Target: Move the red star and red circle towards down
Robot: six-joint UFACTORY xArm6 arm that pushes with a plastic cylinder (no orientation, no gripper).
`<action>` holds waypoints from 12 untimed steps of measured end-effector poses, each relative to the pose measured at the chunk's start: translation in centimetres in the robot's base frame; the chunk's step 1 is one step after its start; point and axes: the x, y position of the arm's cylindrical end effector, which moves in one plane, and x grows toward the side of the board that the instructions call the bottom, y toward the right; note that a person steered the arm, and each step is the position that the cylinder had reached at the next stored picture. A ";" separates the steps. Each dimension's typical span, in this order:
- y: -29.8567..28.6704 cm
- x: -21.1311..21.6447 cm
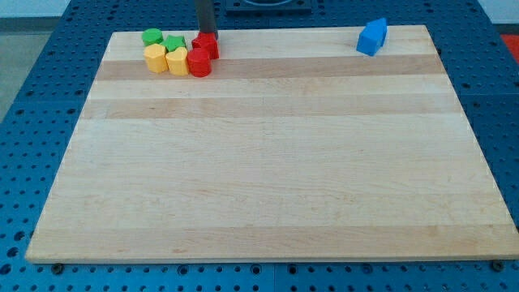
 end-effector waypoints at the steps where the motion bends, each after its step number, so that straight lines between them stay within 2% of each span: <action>1: -0.1 0.2; 3: -0.1 2.6; 6: -0.1 8.4; 9: -0.1 16.2; 12: -0.4 16.2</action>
